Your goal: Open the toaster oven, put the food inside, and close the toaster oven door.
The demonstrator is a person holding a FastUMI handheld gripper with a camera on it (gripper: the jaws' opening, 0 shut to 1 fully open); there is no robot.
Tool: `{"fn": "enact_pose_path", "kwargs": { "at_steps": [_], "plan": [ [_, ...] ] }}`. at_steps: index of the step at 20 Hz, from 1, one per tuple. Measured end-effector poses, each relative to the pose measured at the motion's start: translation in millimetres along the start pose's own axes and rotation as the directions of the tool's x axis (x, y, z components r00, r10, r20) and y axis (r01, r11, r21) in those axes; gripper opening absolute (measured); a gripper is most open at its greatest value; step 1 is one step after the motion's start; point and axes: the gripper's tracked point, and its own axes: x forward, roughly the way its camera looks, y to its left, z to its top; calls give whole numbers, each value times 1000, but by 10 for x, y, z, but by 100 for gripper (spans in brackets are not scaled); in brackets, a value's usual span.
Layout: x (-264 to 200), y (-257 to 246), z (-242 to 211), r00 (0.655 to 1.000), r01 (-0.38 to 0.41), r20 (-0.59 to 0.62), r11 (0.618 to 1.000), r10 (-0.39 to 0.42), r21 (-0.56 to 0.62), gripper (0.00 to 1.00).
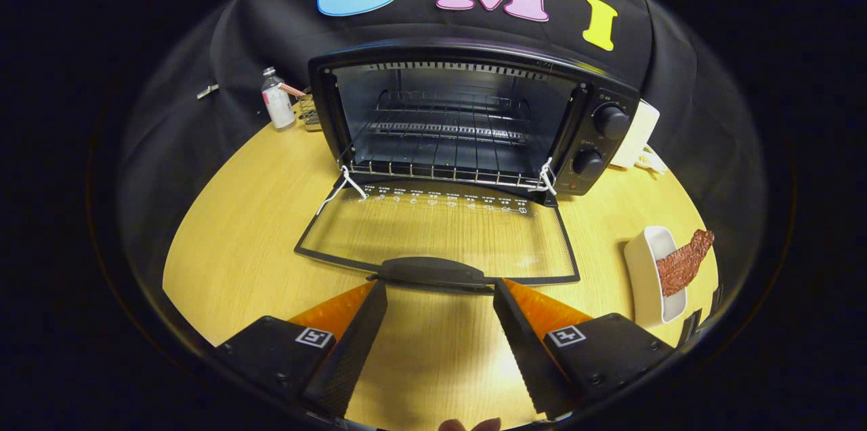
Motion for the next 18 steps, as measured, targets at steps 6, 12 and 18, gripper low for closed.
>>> {"fn": "enact_pose_path", "kwargs": {
  "at_steps": [6,12,18],
  "plan": [
    [-615,-615,443,990,-64,123,998,66,-19,98],
    [-905,-1736,601,992,-25,124,999,30,-41,98],
    [-903,-2805,608,999,-14,32,998,13,55,98]
  ]
}}
